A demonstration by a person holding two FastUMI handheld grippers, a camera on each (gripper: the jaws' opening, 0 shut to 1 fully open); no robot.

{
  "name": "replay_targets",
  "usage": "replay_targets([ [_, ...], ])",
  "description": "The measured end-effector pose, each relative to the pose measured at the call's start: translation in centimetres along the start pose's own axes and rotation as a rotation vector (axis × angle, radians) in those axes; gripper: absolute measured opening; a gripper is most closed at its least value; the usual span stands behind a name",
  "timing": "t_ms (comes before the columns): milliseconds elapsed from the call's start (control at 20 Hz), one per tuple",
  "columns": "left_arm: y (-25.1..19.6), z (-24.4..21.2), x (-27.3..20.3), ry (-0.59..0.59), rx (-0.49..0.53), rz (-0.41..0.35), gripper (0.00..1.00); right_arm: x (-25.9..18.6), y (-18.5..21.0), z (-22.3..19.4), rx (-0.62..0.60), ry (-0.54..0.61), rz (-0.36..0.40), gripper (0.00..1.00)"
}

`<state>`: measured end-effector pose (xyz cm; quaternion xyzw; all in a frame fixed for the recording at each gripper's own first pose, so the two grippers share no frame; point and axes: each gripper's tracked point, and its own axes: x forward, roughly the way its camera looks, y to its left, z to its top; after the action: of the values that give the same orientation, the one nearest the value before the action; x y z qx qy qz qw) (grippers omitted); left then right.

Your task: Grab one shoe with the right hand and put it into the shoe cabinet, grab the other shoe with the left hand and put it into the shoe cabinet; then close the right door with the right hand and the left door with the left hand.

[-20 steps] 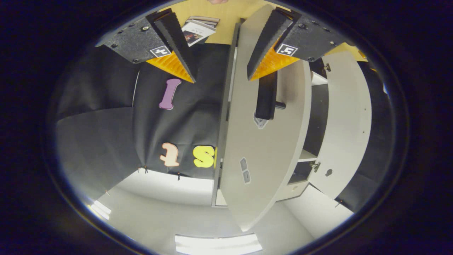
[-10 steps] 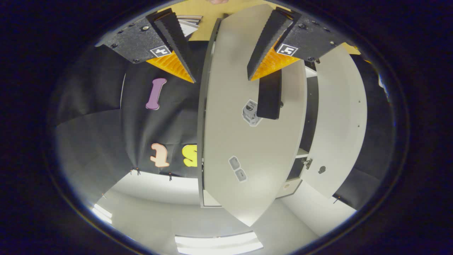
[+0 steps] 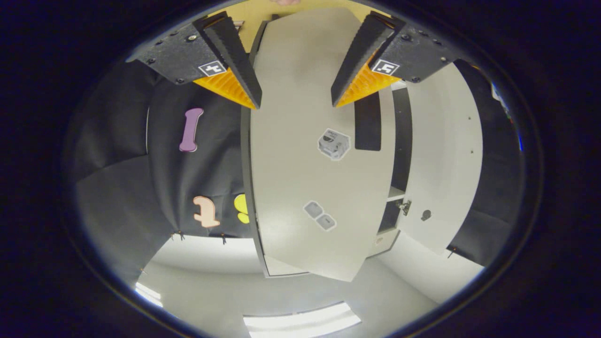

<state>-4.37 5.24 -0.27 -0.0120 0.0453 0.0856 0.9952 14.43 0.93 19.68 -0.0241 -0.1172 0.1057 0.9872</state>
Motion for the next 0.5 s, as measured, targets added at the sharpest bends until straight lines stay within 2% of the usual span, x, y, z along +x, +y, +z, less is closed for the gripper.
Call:
replay_targets([
  [150, 1.0, 1.5, -0.2, -0.032, 0.011, 0.018, 0.95, -4.0, -0.5, -1.2, -0.039, -0.005, -0.056, 0.97],
  [250, 1.0, 2.1, 0.2, -0.050, 0.012, 0.017, 0.94, -6.9, 0.3, -2.4, -0.024, -0.018, -0.063, 0.97],
  [350, 0.9, 2.3, 0.3, -0.051, 0.023, 0.018, 0.95, -9.8, 0.9, -4.5, -0.020, -0.013, -0.080, 0.96],
  [500, 0.2, 1.7, 0.9, -0.056, 0.034, 0.001, 0.95, -13.9, 0.8, -8.3, 0.004, 0.036, -0.153, 0.97],
])
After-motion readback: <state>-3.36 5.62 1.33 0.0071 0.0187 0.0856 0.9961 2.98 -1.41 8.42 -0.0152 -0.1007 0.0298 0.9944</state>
